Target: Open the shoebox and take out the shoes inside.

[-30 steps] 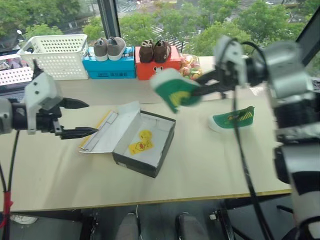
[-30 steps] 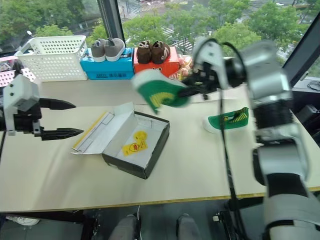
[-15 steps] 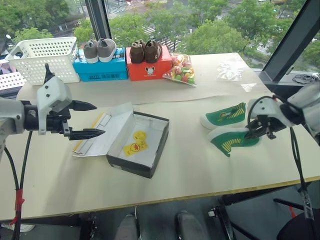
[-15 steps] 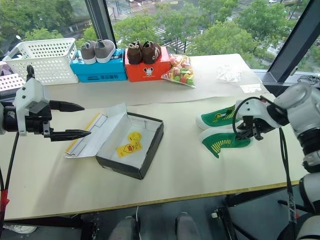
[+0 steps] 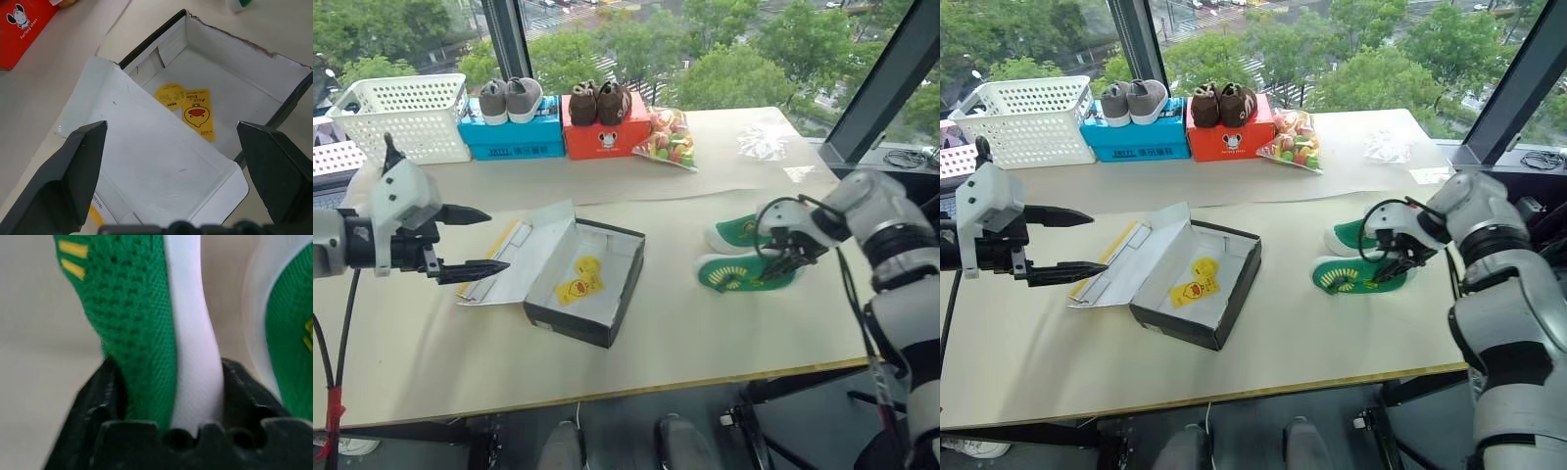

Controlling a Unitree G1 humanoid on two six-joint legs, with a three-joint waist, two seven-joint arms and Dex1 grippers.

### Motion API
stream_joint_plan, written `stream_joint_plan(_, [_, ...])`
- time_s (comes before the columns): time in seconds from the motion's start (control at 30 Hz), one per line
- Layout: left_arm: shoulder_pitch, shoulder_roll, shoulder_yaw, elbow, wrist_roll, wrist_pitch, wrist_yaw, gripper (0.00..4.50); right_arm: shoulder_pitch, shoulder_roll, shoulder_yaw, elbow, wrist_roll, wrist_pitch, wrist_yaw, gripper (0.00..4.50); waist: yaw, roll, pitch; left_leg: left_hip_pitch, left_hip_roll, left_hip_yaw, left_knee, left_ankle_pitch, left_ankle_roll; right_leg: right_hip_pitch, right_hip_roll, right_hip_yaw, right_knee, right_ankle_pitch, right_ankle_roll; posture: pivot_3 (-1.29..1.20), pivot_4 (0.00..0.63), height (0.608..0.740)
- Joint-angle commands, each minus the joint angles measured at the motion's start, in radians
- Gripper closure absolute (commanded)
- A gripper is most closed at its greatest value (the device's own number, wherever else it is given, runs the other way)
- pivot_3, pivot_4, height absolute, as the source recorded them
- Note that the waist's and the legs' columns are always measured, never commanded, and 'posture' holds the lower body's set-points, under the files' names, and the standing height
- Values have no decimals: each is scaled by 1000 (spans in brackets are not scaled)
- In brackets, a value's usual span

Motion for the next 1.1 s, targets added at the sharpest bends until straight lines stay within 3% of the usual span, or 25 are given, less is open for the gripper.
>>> stream_joint_plan(0.03, [-2, 23, 44, -27, -8, 4, 9, 0, -99, 3, -88, 36, -23, 10, -187, 228, -2, 0, 0, 0, 0, 0, 0, 0, 0, 0, 0, 0, 0, 1, -1, 0, 150, 740])
stream_joint_plan(0.07, [-2, 22, 45, -27, -8, 4, 11, 0, -117, 5, -104, 43, -30, 9, -244, 28, -3, 0, 0, 0, 0, 0, 0, 0, 0, 0, 0, 0, 0, 1, -2, 0, 150, 740])
stream_joint_plan(0.2, [-4, 19, 47, -28, -7, 2, 17, 0, -181, 7, -175, 56, -41, 1, -422, 28, 0, 1, 1, -1, 0, 0, -1, 0, 0, -2, 0, 0, 0, 2, -3, 0, 150, 740])
stream_joint_plan(0.27, [-4, 19, 48, -26, -7, 1, 17, 0, -206, 0, -200, 59, -51, 7, -441, 28, 0, 1, 1, -2, 0, 0, -1, 0, 0, -2, 0, 0, -1, 2, -3, 0, 150, 740])
stream_joint_plan(0.47, [-17, 20, 39, -13, -4, -6, 16, 0, -296, -35, -326, 54, 6, 63, -322, 28, 2, 2, 1, -3, -1, 0, -2, 0, 0, -2, -1, 0, -1, 2, -3, 0, 150, 740])
stream_joint_plan(0.67, [-44, 3, 33, -3, -16, -2, 27, 0, -357, -70, -433, 39, 44, 98, -307, 28, 1, 2, 2, -3, -1, 0, -2, 0, 0, -2, -1, 0, -2, 2, -3, 0, 150, 740])
stream_joint_plan(0.77, [-47, -31, 42, -7, -31, 12, 62, 0, -360, -73, -506, 13, 114, 170, -194, 28, 0, 3, 2, -3, -1, 0, -2, 0, 1, -2, -1, 0, -1, 2, -3, 0, 150, 740])
stream_joint_plan(0.9, [-52, -113, 106, -27, -101, 37, 126, 0, -242, -91, -518, -107, 164, 260, 45, 28, -1, 3, 2, -3, -1, 0, -2, -1, 1, -2, -1, 0, -1, 2, -3, 0, 150, 740])
stream_joint_plan(0.97, [-68, -188, 161, -34, -126, 41, 229, 0, -79, -131, -545, -346, 255, 435, 143, 28, 5, 2, 1, -2, -1, 0, -1, -2, 2, -1, -1, 0, -1, 2, -3, 0, 150, 740])
stream_joint_plan(1.03, [-68, -270, 231, -59, -139, 59, 365, 0, 121, -149, -619, -640, 360, 611, 114, 28, 21, 2, 1, -4, -1, 0, 3, -3, 4, 1, -1, -1, -1, 2, -3, 0, 150, 740])
stream_joint_plan(1.1, [-28, -353, 276, -95, -166, 82, 458, 0, 289, -129, -701, -875, 423, 775, -17, 28, 30, 2, 1, -6, -1, -1, 10, -6, 9, 0, -1, -1, 1, 2, -3, 0, 150, 740])
